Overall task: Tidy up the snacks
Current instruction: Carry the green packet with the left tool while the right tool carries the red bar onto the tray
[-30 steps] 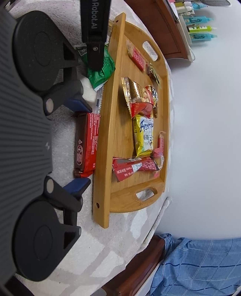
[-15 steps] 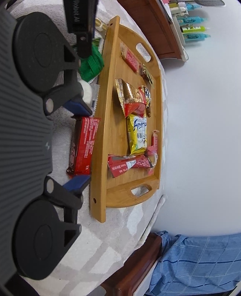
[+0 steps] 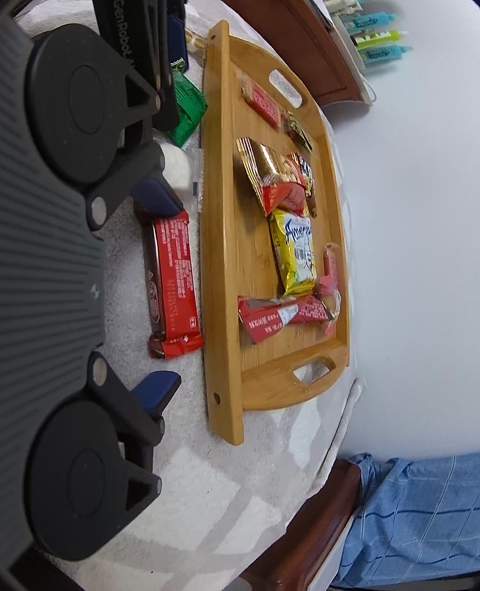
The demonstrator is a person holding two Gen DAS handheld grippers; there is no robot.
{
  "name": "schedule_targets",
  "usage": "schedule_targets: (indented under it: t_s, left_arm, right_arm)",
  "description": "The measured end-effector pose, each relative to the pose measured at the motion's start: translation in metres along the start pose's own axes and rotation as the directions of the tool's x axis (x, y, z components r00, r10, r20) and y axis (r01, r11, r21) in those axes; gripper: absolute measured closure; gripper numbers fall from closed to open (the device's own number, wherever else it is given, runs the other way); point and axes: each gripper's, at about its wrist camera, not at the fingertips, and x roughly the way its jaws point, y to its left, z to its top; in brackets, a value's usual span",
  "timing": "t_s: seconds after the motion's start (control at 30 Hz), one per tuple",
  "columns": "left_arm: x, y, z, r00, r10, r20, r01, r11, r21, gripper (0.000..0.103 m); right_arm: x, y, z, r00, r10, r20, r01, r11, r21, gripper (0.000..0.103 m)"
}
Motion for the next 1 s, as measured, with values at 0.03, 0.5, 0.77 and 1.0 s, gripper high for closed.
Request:
schedule_targets:
  t_s: [0.03, 0.5, 0.77, 1.0]
  left_arm:
    - [0.0, -0.002, -0.001, 1.0, 0.0, -0.002, 0.0, 1.0, 0.021, 0.044]
    - [-0.022, -0.008, -0.004, 0.999, -0.046, 0.008, 0.045, 0.997, 0.067, 0.068]
    - [-0.051, 0.003, 0.017, 0.997, -0.038, 0.071, 0.038, 0.999, 0.003, 0.068]
    - [-0.046, 0.008, 0.046, 0.996, -0.017, 0.084, 0.018, 1.0, -0.019, 0.068]
  right_arm:
    - [0.0, 0.001, 0.0, 1.0, 0.0, 0.002, 0.0, 1.0, -0.009, 0.018]
    - [-0.018, 0.01, -0.001, 0.998, 0.017, 0.06, -0.013, 0.998, -0.067, 0.035]
    - [-0.043, -0.001, 0.006, 0.977, 0.045, 0.209, -0.044, 0.999, -0.011, 0.035]
    - [-0.026, 0.001, 0.029, 0.976, 0.104, 0.191, -0.102, 0.995, -0.017, 0.035]
